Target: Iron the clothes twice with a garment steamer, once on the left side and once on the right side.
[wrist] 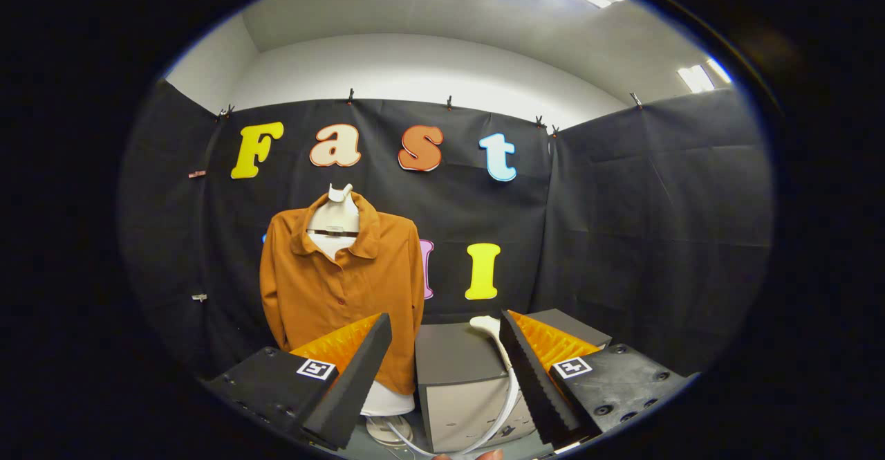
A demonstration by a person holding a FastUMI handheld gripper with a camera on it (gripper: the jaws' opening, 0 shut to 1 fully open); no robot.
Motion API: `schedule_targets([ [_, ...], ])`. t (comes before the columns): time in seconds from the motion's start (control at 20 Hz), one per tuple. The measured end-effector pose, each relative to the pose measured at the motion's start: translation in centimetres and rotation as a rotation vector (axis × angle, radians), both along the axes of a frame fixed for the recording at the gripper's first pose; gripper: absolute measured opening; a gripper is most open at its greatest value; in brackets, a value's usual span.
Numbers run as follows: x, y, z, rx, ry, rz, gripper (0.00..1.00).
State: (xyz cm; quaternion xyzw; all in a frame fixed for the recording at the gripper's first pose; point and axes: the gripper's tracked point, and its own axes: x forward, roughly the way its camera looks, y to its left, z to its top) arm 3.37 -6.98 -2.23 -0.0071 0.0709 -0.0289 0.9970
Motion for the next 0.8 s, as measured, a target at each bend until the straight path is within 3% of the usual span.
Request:
schedule_targets([
  [0.35, 7.9, -6.9, -7.7, 0.07, 0.279, 0.004, 0.98],
  [0.8, 17.8, -13.2, -22.5, 0.152, 0.613, 0.025, 1.0],
])
